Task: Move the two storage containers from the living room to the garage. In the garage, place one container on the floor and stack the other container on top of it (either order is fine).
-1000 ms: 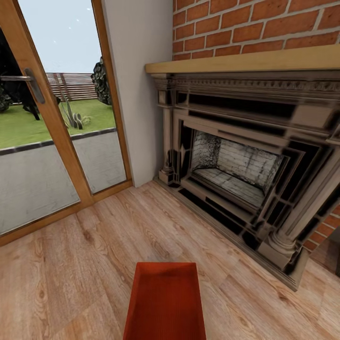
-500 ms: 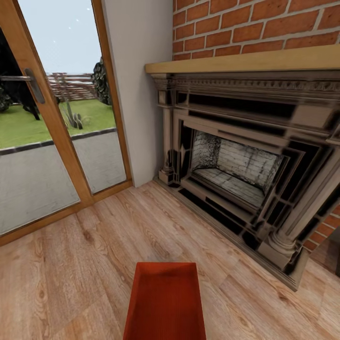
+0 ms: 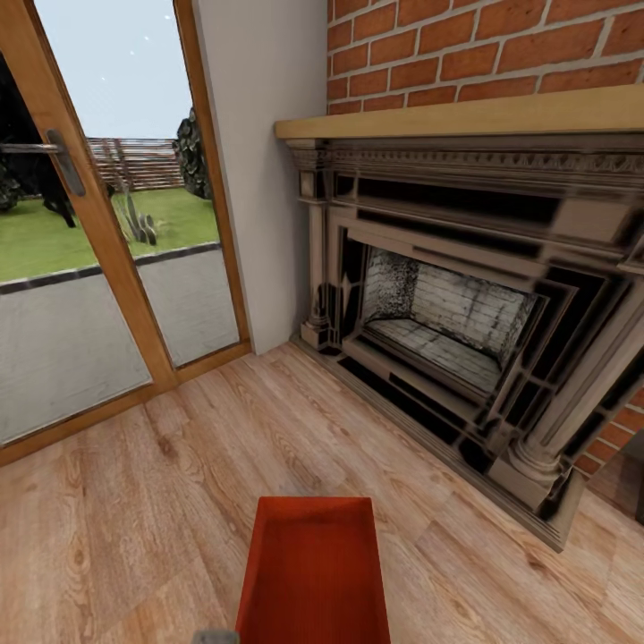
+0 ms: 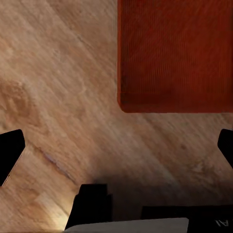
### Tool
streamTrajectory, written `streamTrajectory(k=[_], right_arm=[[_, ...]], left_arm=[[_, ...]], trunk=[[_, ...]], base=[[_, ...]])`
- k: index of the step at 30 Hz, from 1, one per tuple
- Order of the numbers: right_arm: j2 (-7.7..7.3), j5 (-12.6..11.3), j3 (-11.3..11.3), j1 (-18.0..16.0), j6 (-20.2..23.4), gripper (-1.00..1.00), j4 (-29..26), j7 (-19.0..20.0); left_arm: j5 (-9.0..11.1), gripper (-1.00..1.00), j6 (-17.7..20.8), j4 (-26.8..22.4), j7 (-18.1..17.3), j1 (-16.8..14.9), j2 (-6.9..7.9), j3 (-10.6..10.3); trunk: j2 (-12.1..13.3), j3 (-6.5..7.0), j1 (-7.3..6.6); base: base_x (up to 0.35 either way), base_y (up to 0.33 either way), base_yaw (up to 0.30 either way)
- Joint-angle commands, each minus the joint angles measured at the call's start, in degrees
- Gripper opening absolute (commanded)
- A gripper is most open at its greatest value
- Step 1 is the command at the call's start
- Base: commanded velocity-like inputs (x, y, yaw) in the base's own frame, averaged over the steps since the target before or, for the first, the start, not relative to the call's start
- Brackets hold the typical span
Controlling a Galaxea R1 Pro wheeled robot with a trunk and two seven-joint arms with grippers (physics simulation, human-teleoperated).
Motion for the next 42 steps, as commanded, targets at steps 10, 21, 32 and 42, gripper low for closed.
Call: streamTrajectory(k=[10,21,32,42], right_arm=[[0.28,-0.6,0.5,-8.2,-0.3,1.0,-0.1,0.0],[0.36,-0.3,0.5,-8.5,0.1,1.0,-2.6,1.9],[0.39,0.0,0.5,-8.5,0.3,1.0,-2.7,1.8],[0.39,0.0,0.5,-8.5,0.3,1.0,-3.1,1.4]], left_arm=[[0.3,1.0,0.7,-2.7,7.0,-2.3,-3.04,-0.4],[-0.3,1.0,2.2,-3.1,1.5,-3.6,-4.43,-0.6],[-0.3,1.0,2.2,-3.2,1.4,-3.5,-4.31,-0.7],[-0.4,1.0,2.2,-3.2,1.5,-3.6,-4.19,-0.7]], trunk=[[0.0,-0.05,-0.01],[0.0,-0.05,-0.01],[0.0,-0.05,-0.01],[-4.0,-1.84,2.19]], base=[[0.0,0.0,0.0],[0.0,0.0,0.0],[0.0,0.0,0.0],[0.0,0.0,0.0]])
